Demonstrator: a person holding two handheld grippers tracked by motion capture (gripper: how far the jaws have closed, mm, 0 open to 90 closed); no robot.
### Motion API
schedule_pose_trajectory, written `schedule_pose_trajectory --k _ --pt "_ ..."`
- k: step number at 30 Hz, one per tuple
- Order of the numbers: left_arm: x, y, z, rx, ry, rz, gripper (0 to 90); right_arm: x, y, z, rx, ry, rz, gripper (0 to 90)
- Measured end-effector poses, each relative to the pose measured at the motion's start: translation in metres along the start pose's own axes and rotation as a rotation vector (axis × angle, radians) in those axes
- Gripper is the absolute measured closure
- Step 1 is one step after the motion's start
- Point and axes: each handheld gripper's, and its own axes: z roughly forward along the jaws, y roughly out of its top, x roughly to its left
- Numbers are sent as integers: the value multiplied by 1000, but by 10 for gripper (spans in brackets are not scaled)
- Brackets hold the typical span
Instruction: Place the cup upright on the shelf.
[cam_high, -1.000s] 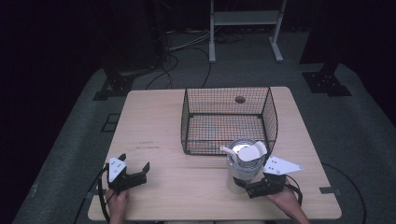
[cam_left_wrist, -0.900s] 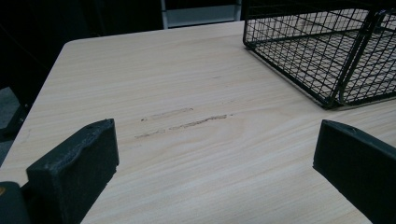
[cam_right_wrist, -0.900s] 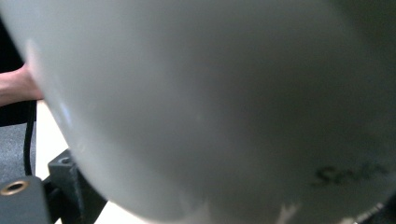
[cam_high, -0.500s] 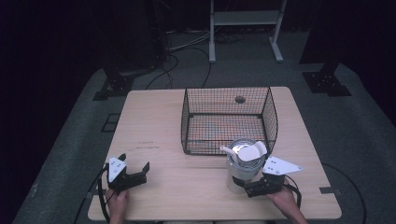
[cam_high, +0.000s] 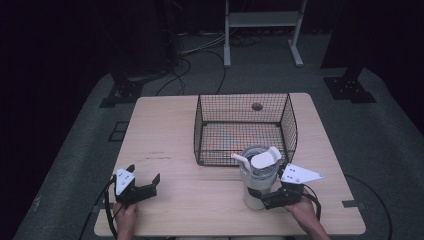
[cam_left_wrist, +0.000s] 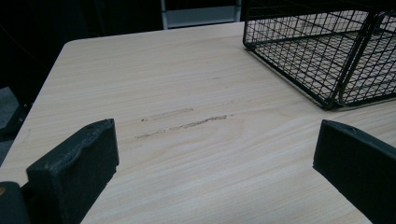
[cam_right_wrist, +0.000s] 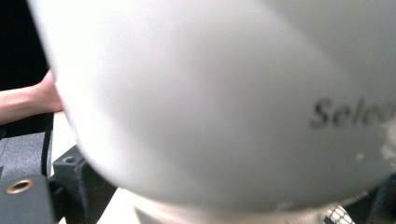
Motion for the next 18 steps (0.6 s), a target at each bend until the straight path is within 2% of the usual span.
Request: schedule_pose_trajectory --k 6,10,12,18 --pt "0 0 0 0 0 1 0 1 9 2 -32 30 -3 69" --pt "0 0 0 2 0 1 0 0 14 4 -58 50 24 69" --pt "0 0 0 2 -1 0 0 -1 18 4 -72 52 22 69" --pt "0 0 0 0 -1 -2 0 -5 39 5 -121 65 18 69"
